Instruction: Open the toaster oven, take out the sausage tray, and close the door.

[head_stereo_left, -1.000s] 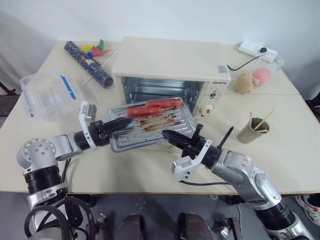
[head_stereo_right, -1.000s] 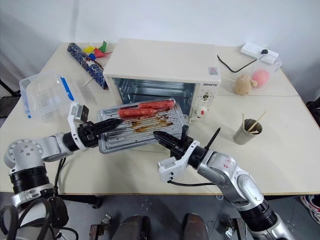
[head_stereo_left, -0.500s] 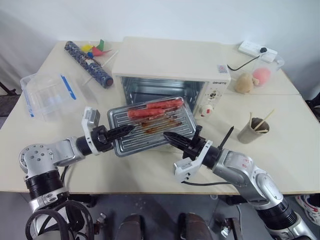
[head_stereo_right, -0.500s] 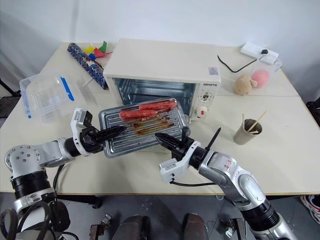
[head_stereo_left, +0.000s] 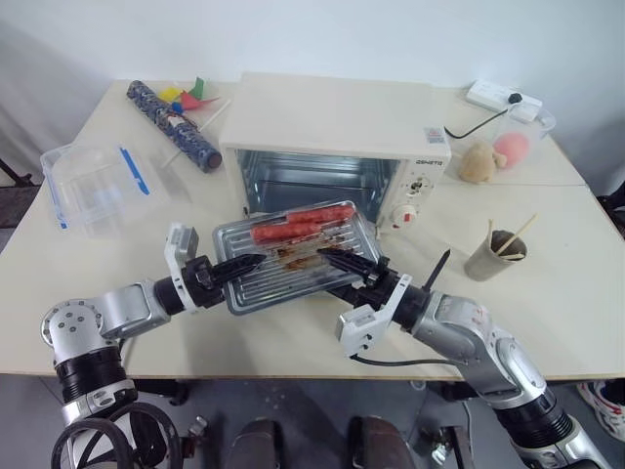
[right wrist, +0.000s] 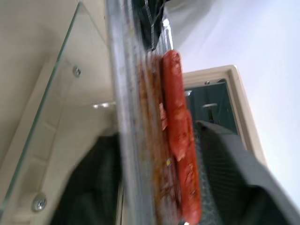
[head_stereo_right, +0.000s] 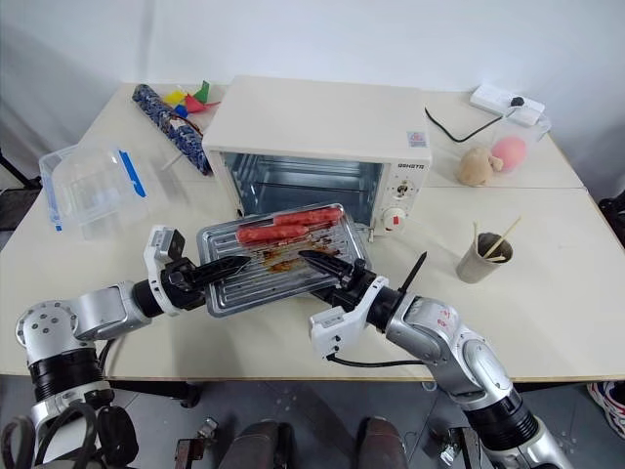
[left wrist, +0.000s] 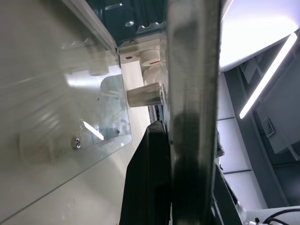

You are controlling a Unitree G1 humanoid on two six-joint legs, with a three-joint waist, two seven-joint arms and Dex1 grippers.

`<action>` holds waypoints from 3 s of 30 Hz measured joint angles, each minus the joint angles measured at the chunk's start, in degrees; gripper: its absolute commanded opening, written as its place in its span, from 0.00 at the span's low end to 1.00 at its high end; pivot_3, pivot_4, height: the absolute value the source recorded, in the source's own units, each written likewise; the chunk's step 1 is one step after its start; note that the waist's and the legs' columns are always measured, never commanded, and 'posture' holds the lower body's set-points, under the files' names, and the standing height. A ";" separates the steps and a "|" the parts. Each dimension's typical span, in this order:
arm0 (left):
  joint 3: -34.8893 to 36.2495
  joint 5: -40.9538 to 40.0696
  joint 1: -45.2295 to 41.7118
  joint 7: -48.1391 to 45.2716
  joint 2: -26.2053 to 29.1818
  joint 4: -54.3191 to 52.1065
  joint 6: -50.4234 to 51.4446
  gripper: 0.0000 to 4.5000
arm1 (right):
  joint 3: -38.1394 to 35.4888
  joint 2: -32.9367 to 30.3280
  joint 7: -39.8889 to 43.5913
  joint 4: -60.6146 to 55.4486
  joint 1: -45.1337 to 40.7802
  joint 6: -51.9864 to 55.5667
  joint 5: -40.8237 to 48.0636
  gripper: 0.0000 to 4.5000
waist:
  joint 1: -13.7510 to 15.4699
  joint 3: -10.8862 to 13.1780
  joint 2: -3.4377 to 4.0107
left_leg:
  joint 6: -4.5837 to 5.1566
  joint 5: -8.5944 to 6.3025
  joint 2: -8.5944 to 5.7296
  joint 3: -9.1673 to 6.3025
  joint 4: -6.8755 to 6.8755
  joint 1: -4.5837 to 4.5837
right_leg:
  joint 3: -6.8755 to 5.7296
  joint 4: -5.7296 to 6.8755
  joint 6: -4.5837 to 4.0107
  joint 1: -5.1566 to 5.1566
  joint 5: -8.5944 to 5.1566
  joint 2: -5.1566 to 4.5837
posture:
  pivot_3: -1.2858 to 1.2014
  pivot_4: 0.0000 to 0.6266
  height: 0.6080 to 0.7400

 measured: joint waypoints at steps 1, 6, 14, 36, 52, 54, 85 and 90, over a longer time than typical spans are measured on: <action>-0.33 -0.85 0.34 0.63 -0.02 0.30 -0.19 0.00 | 0.01 -0.14 0.43 -0.07 0.04 -0.02 0.64 0.87 | -0.01 0.00 0.00 | 0.00 0.00 0.00 0.00 -0.01 0.01 | 0.00 0.00 0.00 0.00 0.00 0.00 | 0.52 0.24 1.00; -4.83 -10.07 4.49 7.32 0.49 1.00 -5.58 0.00 | 0.09 -1.68 5.18 -2.18 2.09 0.06 7.97 1.00 | 0.01 0.00 0.00 | 0.00 0.00 0.01 0.01 -0.04 0.07 | 0.03 -0.01 0.00 0.04 0.00 0.00 | 0.52 0.24 1.00; -10.36 -22.14 8.81 11.68 4.77 0.17 -14.36 0.00 | -0.26 -5.73 14.02 -2.33 3.58 3.43 20.83 1.00 | 0.21 0.00 0.00 | 0.01 -0.01 -0.01 0.08 -0.28 0.60 | 0.07 -0.26 -0.01 0.56 -0.01 0.00 | 0.52 0.24 1.00; -0.58 -23.65 23.40 1.00 7.73 -7.51 -17.19 0.00 | -10.89 -16.52 29.90 12.36 5.82 14.38 42.09 0.05 | 1.32 0.01 0.01 | 0.06 -0.06 0.01 0.24 -0.40 0.72 | 0.09 -0.83 -0.04 0.83 -0.02 0.06 | 0.52 0.24 1.00; 8.35 -23.69 35.77 0.09 0.49 -15.36 -24.53 0.00 | -6.32 -9.38 32.74 32.46 -4.16 2.57 38.29 0.00 | 1.18 0.03 0.05 | 0.02 -0.08 0.07 0.25 -0.40 0.73 | 0.09 -0.97 -0.08 0.88 -0.04 0.12 | 0.52 0.24 1.00; 9.24 -23.75 37.81 0.09 -0.56 -15.66 -25.05 0.00 | -6.01 -8.64 33.14 33.22 -4.84 2.15 38.30 0.00 | 1.10 0.02 0.05 | 0.01 -0.09 0.08 0.25 -0.40 0.73 | 0.09 -0.98 -0.09 0.87 -0.04 0.13 | 0.52 0.24 1.00; 22.28 -23.79 44.99 2.57 -6.24 -12.47 -27.79 0.00 | -6.97 -5.74 36.65 33.79 -19.61 8.38 43.93 0.00 | 1.14 0.07 0.11 | 0.00 -0.16 0.12 0.26 -0.43 0.65 | 0.07 -1.14 -0.12 0.83 -0.06 0.16 | 0.52 0.24 1.00; 21.14 -23.79 45.26 2.39 -5.10 -11.94 -26.06 0.00 | -7.71 -4.61 36.44 35.09 -25.36 12.42 45.16 0.00 | 1.15 0.08 0.13 | 0.00 -0.19 0.12 0.27 -0.43 0.60 | 0.06 -1.14 -0.12 0.79 -0.06 0.17 | 0.52 0.24 1.00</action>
